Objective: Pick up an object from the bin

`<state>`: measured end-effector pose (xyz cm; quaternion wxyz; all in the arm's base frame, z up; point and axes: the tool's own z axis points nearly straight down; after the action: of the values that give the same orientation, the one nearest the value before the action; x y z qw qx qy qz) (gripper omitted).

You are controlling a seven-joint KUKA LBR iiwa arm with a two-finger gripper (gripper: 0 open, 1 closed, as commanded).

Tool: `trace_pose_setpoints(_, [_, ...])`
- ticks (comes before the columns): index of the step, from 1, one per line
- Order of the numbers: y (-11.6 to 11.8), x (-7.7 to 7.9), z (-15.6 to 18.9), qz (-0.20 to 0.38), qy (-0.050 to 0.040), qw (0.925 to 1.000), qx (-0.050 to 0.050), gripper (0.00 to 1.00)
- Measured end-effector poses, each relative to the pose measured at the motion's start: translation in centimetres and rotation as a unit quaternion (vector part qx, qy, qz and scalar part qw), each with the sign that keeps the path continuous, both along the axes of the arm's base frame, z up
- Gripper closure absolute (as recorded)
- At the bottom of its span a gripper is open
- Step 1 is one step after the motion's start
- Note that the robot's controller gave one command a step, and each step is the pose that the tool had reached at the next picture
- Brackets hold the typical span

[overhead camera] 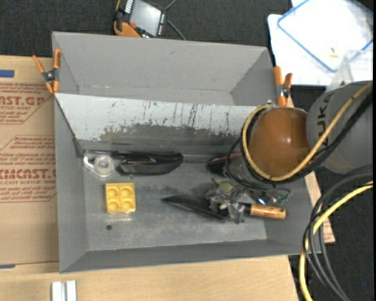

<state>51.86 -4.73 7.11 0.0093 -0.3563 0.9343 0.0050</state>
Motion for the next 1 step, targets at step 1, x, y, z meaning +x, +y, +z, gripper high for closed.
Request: trace_pose_setpoints(1, [-0.08, 0.87, -0.01, 0.001, 0.0003, 1.0, 0.001, 1.0])
